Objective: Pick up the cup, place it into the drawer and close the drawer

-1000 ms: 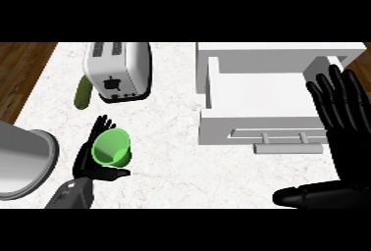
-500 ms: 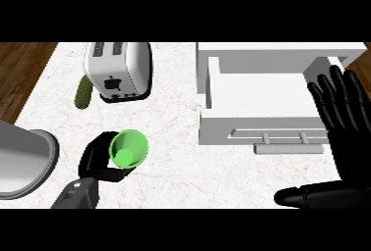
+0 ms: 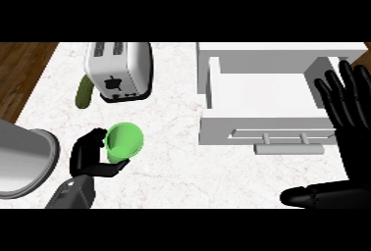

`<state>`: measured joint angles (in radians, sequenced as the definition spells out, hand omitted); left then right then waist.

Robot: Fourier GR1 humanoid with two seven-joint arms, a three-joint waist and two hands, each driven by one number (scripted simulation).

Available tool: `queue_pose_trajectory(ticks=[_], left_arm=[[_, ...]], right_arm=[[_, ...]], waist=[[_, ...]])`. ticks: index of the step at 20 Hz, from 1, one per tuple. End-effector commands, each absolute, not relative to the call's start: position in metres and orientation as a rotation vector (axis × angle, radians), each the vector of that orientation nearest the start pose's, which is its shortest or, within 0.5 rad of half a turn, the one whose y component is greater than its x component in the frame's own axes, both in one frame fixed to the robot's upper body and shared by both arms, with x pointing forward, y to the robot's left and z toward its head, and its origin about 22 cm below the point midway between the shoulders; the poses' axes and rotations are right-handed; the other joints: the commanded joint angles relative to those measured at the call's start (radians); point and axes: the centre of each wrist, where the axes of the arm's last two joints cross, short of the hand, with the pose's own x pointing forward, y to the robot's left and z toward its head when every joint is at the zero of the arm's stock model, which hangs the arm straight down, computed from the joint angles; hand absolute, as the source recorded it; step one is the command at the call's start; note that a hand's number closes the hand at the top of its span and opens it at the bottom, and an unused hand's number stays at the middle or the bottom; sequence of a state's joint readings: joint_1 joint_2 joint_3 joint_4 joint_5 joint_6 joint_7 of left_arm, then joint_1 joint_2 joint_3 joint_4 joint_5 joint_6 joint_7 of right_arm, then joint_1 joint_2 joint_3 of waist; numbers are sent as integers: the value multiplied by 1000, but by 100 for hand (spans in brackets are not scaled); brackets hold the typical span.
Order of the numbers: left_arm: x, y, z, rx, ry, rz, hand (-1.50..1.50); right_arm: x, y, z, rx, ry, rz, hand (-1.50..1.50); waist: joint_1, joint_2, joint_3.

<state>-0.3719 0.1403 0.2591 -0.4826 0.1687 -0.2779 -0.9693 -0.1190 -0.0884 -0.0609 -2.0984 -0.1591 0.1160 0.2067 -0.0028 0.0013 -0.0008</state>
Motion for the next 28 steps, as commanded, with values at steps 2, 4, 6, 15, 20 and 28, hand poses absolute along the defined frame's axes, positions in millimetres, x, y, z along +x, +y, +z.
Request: queue_pose_trajectory(ticks=[2, 4, 6, 15, 20, 28], left_arm=[[269, 289, -134, -101, -1978, 315, 150], [281, 278, -115, -143, -2002, 315, 150], [264, 281, -124, -202, -2041, 309, 150], [291, 248, -38, -346, -2077, 138, 150], [316, 201, 29, -401, -2085, 123, 150], [331, 156, 114, -424, -2102, 67, 150]], right_arm=[[211, -257, 156, 157, -1999, 148, -150], [221, -245, 150, 131, -1987, 125, -150], [202, -230, 152, 168, -2005, 109, -150], [217, -237, 134, 140, -1997, 126, -150], [214, -241, 140, 145, -1984, 119, -150], [223, -256, 132, 126, -1991, 135, -150]], waist=[[-4, -2, 1], [11, -6, 2], [6, -6, 1], [11, -5, 2], [6, -5, 2], [-1, -3, 1]])
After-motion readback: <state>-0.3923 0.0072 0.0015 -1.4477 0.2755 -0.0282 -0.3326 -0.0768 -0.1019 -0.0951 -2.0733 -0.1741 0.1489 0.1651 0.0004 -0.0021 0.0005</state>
